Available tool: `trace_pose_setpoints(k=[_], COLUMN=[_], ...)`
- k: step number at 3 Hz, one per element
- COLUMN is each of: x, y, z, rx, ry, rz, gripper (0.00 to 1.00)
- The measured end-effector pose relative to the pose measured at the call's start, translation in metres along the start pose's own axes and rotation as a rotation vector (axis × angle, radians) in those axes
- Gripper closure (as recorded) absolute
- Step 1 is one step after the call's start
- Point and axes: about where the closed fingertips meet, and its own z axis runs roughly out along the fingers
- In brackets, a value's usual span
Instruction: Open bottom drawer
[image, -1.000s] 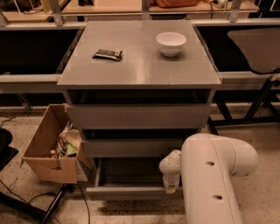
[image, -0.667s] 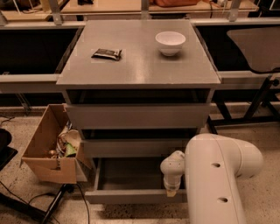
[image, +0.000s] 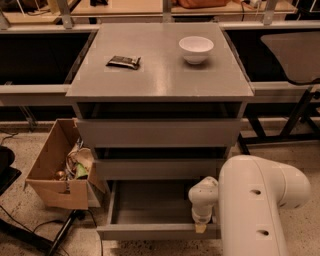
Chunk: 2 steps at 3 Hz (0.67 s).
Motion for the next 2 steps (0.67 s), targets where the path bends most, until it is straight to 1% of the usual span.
trace_pose_setpoints(k=[1,2], x=[0.0188,0.0184], y=[0.0277,0.0266], z=[0.0068,0.0066], rx=[-0.056,-0.056], ry=[-0.009,-0.009], rz=[0.03,0.03], gripper=[1.0,1.0])
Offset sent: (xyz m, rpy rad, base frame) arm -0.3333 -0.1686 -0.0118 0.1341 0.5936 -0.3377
